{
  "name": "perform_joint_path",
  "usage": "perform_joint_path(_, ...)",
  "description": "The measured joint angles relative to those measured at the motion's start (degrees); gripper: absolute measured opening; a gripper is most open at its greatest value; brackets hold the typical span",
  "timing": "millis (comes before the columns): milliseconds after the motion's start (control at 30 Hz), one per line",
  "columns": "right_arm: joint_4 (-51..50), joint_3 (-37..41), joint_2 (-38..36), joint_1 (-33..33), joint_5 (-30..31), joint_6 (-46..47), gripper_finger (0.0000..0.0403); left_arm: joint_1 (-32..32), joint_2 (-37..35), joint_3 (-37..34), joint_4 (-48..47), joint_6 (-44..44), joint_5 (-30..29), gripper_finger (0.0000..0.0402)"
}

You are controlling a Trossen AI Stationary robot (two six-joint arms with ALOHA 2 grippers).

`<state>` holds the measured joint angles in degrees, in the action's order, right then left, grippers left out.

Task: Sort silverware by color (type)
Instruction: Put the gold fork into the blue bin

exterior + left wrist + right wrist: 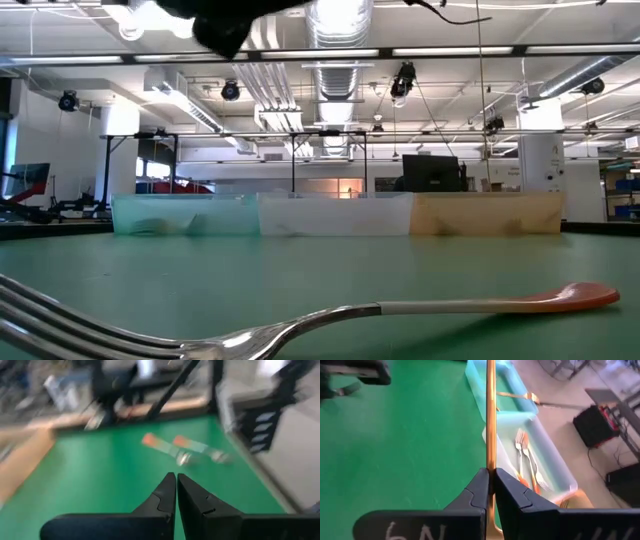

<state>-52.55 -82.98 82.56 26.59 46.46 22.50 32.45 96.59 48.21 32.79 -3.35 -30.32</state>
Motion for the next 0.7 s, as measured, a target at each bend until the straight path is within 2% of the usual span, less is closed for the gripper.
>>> perform_joint_path(33,-1.1,0.0,0.0,0.0,0.0,1.3,0.0012,-1.1,0.1,0.0,2.7,2.3,2.1,0.0000)
perform_joint_path(100,-3.8,0.0,0.0,0.1,0.0,4.3,0.0012,-3.2,0.0,0.0,6.0,4.3,2.0,0.0000)
perform_joint_path(300,-11.4,0.6,0.0,1.0,1.4,12.2,0.0012,-7.2,-2.5,-0.1,7.2,13.1,-4.7,0.0000)
perform_joint_path(367,-12.5,1.0,0.0,0.9,2.3,13.5,0.0012,-8.7,-4.8,-0.8,6.8,16.3,-4.3,0.0000)
perform_joint_path(467,-13.2,1.6,-0.2,0.9,3.1,14.1,0.0013,-12.2,-11.1,-4.7,6.7,17.7,0.6,0.0000)
perform_joint_path(567,-13.0,2.5,-0.3,0.9,3.1,14.1,0.0013,-17.6,-19.5,-11.2,6.8,13.8,8.0,0.0000)
perform_joint_path(700,-12.7,3.6,-0.3,0.9,3.2,14.2,0.0013,-27.8,-27.9,-21.4,11.6,1.3,24.1,0.0000)
